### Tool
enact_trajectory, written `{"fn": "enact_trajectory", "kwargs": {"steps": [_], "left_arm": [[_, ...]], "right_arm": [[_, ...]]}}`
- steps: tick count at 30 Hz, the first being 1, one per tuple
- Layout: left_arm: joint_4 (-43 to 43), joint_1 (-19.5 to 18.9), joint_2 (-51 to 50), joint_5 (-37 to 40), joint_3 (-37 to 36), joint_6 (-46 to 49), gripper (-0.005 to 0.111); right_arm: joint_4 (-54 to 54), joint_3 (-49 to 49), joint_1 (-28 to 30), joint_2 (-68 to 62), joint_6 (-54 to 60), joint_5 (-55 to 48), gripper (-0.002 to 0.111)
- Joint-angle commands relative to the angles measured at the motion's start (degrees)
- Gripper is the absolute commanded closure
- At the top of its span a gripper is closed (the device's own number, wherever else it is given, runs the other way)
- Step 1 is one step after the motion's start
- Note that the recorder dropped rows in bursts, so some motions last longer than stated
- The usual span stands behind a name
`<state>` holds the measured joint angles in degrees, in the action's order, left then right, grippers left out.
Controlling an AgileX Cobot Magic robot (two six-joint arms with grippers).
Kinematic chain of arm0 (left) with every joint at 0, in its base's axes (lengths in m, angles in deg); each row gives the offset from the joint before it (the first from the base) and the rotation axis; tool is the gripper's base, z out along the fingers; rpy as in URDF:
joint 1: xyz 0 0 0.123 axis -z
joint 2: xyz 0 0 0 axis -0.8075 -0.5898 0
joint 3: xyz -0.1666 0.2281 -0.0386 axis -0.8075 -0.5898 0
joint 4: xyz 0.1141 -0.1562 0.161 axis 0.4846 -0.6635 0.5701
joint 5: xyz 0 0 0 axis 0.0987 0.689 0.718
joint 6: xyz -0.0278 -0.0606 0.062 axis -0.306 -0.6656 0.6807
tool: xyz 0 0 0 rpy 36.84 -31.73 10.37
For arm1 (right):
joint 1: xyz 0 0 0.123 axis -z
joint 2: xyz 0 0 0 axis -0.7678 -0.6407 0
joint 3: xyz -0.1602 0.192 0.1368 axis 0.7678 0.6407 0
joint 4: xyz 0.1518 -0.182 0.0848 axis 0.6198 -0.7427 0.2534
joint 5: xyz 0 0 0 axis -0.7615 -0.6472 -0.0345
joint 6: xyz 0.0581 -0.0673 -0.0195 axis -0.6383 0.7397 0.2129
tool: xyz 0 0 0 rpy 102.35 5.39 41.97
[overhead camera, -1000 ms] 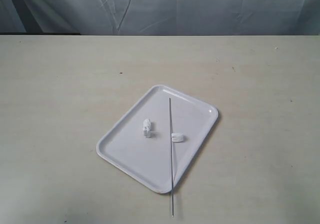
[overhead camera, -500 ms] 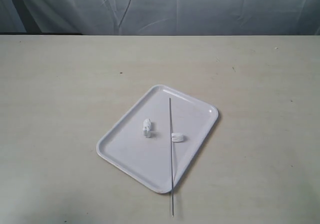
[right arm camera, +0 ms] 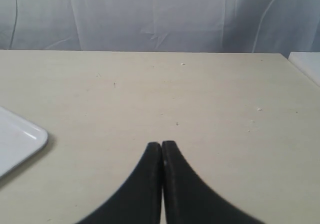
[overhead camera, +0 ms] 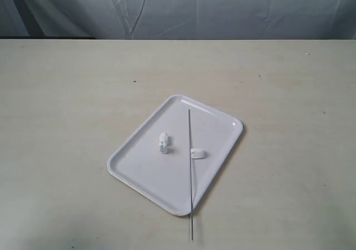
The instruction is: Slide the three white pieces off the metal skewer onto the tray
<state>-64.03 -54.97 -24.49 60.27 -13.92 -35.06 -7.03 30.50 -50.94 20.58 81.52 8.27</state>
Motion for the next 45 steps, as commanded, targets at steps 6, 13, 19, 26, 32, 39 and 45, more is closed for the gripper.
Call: {"fn": "enact_trajectory", "kwargs": {"steps": [6, 13, 19, 26, 32, 39, 45], "left_arm": [[2.4, 0.7, 0.4, -0.5, -0.3, 0.2, 0.107], [3.1, 0.7, 0.4, -0.6, -0.3, 0.2, 0.107], [4.1, 0.7, 0.4, -0.6, -0.3, 0.2, 0.107], [3.6, -1.7, 0.4, -0.6, -0.3, 0.2, 0.107], [1.8, -1.9, 0.4, -0.6, -0.3, 0.2, 0.107], [-0.5, -1.9, 0.4, -0.6, -0.3, 2.1, 0.107], [-0.5, -1.9, 0.4, -0.6, -0.3, 2.1, 0.107]], "right_arm": [[1.1, 0.1, 0.1, 0.3, 0.9, -0.2, 0.109], [1.4, 0.1, 0.1, 0.3, 0.9, -2.0, 0.109], [1.8, 0.1, 0.1, 0.3, 0.9, -2.0, 0.109], [1.8, 0.1, 0.1, 0.3, 0.9, -2.0, 0.109], [1.8, 0.1, 0.1, 0.3, 0.9, -2.0, 0.109], [1.8, 0.1, 0.1, 0.3, 0.9, -2.0, 0.109], [1.8, 0.1, 0.1, 0.3, 0.9, -2.0, 0.109]]}}
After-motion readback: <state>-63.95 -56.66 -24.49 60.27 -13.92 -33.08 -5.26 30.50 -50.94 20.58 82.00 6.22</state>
